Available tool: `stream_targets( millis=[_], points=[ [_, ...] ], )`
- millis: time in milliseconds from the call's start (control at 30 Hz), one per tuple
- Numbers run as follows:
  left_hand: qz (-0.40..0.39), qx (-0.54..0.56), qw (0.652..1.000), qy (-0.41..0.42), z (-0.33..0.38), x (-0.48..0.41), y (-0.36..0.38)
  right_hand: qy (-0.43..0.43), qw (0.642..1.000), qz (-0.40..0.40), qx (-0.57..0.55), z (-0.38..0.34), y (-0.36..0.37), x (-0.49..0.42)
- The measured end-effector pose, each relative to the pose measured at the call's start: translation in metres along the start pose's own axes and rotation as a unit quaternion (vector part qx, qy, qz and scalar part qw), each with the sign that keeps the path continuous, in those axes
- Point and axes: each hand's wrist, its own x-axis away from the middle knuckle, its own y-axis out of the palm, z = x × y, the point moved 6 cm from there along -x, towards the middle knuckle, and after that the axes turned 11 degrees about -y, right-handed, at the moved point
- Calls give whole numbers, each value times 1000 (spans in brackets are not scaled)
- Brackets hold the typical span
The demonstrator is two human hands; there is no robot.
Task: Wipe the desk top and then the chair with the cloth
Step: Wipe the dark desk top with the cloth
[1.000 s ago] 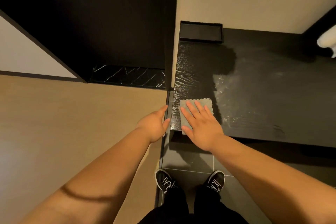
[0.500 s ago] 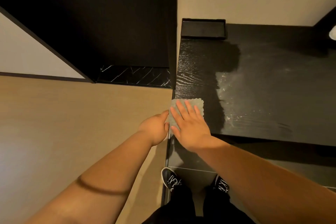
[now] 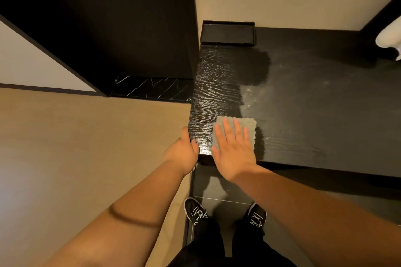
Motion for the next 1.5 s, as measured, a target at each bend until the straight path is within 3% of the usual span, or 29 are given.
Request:
stream_targets(
  millis=[133, 267, 367, 567, 767, 900, 1033, 1167, 1300, 1367, 1500],
  points=[
    [10, 12, 999, -28, 5, -2, 5, -148, 989, -5, 14, 16, -2, 4],
    [23, 33, 997, -61, 10, -4, 6, -185, 982, -15, 27, 72, -10, 22],
    [44, 43, 994, -85, 15, 0, 9, -170, 985, -12, 24, 91, -15, 30],
    [100, 46, 987, -113, 33, -3, 12, -43, 998, 31, 16, 55, -4, 22],
    [165, 41, 974, -146, 54, -12, 12, -187, 982, 18, 21, 108, -9, 31],
    [214, 67, 965, -138, 51, -11, 13, -117, 992, 45, 12, 147, -19, 42],
    [231, 80, 960, -139, 53, -9, 11, -40, 995, 89, 36, 118, -15, 36],
    [245, 103, 955, -130, 55, -6, 7, -135, 986, 93, 25, 79, -6, 30],
    [250, 101, 954, -127, 57, -4, 6, -210, 974, 88, 16, 101, -16, 35],
    [253, 98, 954, -130, 56, -4, 5, -188, 978, 93, 6, 127, -23, 40],
    [257, 95, 954, -123, 56, -4, 6, -64, 992, 108, 4, 157, -27, 53]
  ],
)
